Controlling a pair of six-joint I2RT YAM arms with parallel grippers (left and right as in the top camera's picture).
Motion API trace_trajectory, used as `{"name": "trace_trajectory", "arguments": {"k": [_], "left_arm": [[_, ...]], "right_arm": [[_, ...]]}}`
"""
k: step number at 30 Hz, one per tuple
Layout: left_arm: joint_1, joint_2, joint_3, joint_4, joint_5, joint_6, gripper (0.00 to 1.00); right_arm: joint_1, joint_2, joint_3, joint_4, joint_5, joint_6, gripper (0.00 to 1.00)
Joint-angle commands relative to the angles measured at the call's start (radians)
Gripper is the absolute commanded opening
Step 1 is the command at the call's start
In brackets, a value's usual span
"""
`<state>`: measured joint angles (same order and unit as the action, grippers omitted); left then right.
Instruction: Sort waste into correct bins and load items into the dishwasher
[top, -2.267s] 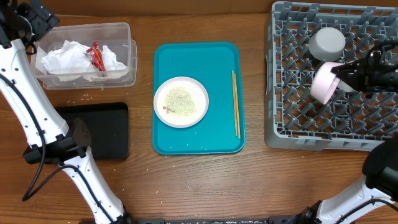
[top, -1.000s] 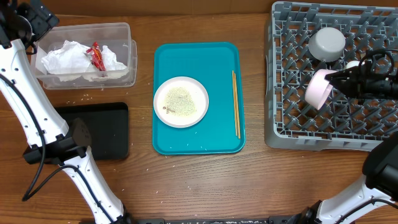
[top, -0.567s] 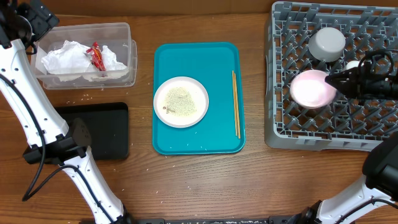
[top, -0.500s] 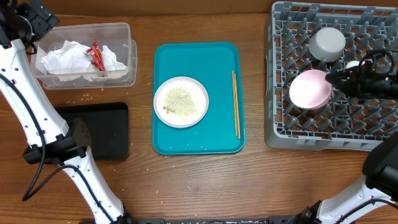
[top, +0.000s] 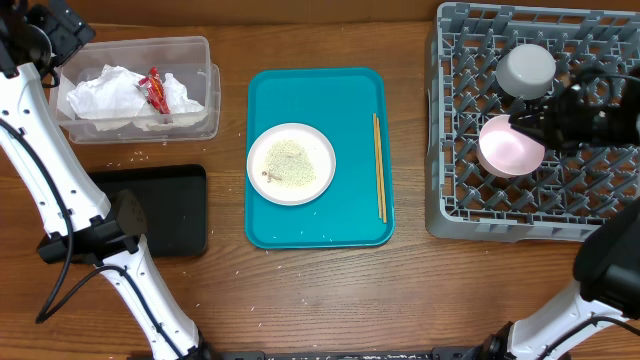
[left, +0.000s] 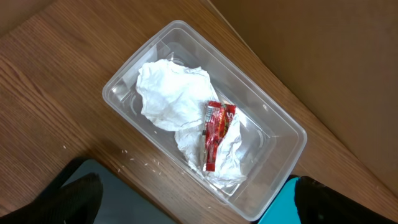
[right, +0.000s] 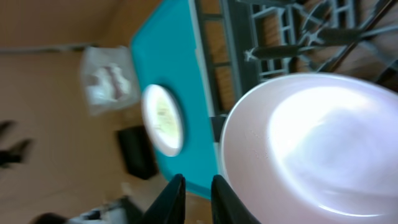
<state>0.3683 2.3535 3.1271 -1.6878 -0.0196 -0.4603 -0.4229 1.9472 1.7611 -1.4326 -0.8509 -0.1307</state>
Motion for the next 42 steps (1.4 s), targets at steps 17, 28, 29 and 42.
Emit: {"name": "trace_trajectory", "arguments": {"k": [17,28,29,42], "left_arm": [[0.004,-0.003,0.002,-0.002,-0.006,0.023,1.00],[0.004,-0.003,0.002,-0.002,-0.007,0.023,1.00],[0.004,-0.003,0.002,-0.002,-0.007,0.023,1.00],[0.004,-0.003,0.002,-0.002,-0.007,0.023,1.00]], "right_arm": [[0.436,-0.072,0.070,0.033,0.972,0.455,0.42],[0.450,-0.072,-0.043,0.122,0.970,0.484,0.31],[0.450,-0.072,-0.043,0.119,0.969,0.484,0.27],[0.426,-0.074,0.116,-0.004,0.835,0.483,0.04]]}}
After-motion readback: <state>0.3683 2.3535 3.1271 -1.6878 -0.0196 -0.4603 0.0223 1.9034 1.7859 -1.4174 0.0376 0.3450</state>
